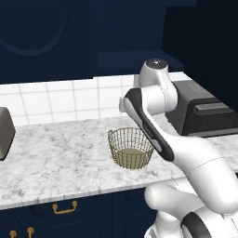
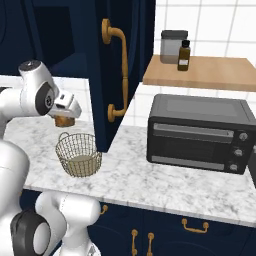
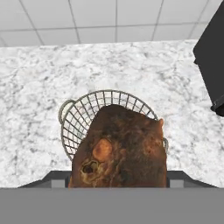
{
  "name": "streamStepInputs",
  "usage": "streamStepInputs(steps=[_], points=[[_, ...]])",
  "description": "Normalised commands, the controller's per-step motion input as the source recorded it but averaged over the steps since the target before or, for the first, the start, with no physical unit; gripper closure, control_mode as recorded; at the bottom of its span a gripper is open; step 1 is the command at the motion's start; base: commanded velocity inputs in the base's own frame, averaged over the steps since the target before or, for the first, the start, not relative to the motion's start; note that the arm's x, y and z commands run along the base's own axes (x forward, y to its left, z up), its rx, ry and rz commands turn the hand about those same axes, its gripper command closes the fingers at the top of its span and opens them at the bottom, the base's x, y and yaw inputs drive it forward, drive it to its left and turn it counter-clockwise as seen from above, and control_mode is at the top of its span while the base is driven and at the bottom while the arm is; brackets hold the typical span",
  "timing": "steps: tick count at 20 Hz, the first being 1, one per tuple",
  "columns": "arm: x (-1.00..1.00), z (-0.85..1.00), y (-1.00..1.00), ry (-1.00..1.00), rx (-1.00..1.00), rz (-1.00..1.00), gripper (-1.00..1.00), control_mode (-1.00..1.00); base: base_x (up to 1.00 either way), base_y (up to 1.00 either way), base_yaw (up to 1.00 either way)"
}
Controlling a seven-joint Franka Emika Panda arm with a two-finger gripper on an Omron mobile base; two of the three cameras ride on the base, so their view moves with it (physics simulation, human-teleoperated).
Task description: Open the cabinet, pick up the bread from the cabinet and place it in the basket. Then move the basket to the dining counter.
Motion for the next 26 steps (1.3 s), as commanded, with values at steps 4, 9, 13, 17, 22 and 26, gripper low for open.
streamStepInputs(steps=[4,9,13,17,22,26], points=[[0.19,-1.0,0.0,0.32,0.0,0.0,1.0,-1.0,0.0,0.0,0.0],[0.28,-1.0,0.0,0.28,0.0,0.0,1.0,-1.0,0.0,0.0,0.0],[0.35,-0.81,-0.05,0.14,0.0,0.0,1.0,-1.0,0.0,0.0,0.0],[0.26,-0.69,0.0,0.05,0.0,0.0,1.0,-1.0,0.0,0.0,0.0],[0.13,-0.56,0.0,0.0,0.0,0.0,1.0,-1.0,0.0,0.0,0.0],[0.22,-0.26,0.0,0.0,0.0,0.0,1.0,-1.0,0.0,0.0,0.0]])
